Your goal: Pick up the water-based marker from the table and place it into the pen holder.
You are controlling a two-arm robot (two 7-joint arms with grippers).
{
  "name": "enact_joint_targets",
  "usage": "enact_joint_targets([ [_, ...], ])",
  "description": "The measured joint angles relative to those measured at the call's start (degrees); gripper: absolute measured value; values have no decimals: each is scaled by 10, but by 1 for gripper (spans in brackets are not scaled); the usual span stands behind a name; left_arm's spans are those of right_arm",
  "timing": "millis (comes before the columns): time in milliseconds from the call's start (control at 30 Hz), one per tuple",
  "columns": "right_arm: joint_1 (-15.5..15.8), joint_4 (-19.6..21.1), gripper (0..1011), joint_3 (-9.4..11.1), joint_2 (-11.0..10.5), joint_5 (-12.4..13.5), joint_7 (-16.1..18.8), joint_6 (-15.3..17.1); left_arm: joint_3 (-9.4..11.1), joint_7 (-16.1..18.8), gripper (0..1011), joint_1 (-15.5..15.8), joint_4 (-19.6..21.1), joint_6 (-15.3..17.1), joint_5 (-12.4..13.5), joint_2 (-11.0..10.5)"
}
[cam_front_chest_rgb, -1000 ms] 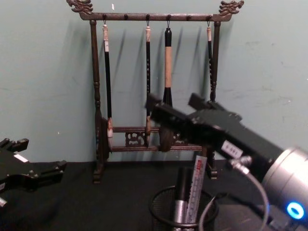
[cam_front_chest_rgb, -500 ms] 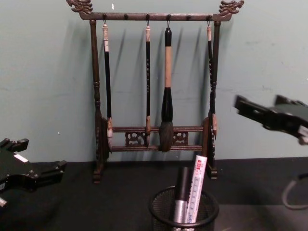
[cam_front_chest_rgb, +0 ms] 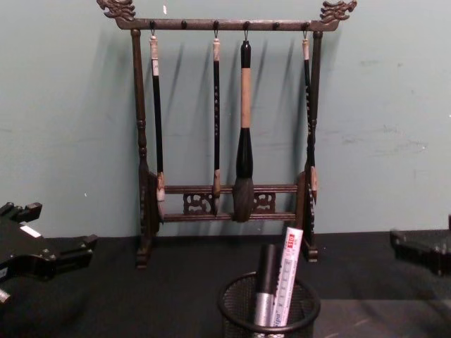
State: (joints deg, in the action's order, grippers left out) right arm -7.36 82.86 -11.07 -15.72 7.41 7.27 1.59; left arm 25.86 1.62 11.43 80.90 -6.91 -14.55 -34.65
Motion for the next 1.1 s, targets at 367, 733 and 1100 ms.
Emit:
enact_joint_targets([
  [367, 4, -22, 1002, -8, 0, -44, -8, 27, 0, 0, 1001, 0, 0, 0, 0, 0],
  [733, 3, -20, 1002, -8, -1, -43, -8, 26, 0, 0, 1001, 0, 0, 0, 0, 0],
  [1100, 3, -18, 1002, -8, -2, -43, -7, 26, 0, 0, 1001, 0, 0, 0, 0, 0],
])
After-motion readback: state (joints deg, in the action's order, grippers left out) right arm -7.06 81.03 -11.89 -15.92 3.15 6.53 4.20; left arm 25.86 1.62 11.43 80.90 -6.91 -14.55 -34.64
